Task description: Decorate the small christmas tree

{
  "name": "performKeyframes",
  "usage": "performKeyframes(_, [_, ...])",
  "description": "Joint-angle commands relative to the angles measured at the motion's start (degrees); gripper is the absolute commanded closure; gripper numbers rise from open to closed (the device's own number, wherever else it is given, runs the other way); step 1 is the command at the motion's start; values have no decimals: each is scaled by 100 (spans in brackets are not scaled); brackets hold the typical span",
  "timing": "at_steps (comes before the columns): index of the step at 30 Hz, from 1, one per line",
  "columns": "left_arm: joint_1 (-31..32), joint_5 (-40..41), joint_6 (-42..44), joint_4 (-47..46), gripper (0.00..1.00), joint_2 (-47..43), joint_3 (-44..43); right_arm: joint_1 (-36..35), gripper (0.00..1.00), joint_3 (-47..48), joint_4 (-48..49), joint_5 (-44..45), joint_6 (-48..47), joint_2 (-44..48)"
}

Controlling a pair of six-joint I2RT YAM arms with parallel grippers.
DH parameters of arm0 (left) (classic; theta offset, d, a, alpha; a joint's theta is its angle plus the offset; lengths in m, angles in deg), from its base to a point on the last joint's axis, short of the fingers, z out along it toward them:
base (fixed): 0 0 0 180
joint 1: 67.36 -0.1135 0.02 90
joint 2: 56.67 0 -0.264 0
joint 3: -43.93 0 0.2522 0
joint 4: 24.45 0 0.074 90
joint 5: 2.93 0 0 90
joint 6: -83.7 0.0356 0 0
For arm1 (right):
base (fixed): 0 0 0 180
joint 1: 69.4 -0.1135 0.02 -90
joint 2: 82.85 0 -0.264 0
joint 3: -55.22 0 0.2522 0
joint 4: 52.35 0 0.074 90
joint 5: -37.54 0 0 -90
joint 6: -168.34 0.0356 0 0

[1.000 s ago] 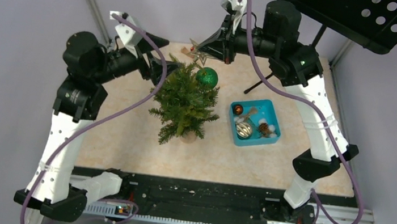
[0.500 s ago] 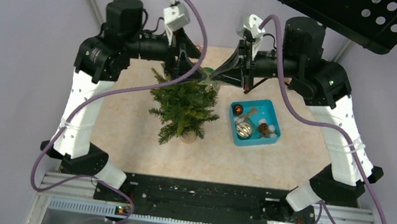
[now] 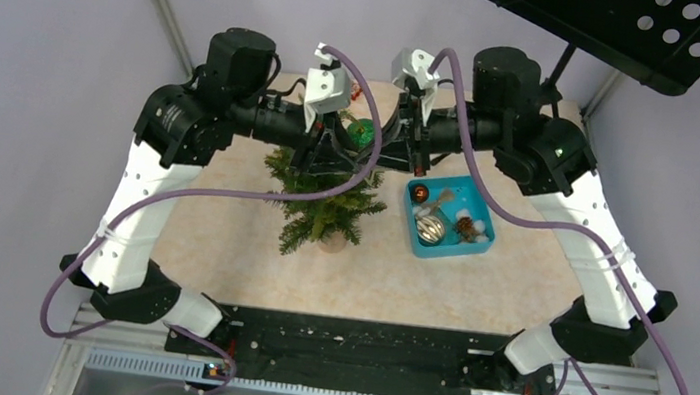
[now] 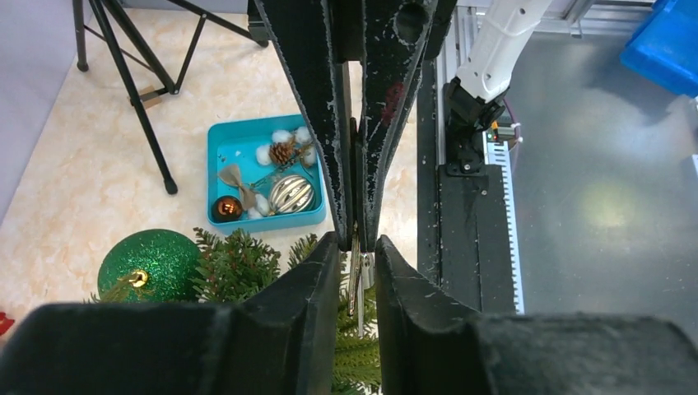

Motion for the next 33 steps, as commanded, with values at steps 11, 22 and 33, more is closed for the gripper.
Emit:
performKeyframes(11, [-162, -64, 299, -203, 67, -335, 497, -57, 100, -182, 323, -95, -228, 312])
performKeyframes(22, [-152, -56, -75, -752, 83, -346, 907, -57, 100, -361, 350, 24, -296, 269])
performKeyframes(33, [-163, -108, 20, -775, 100, -392, 931, -57, 100, -256, 438, -114, -205, 181])
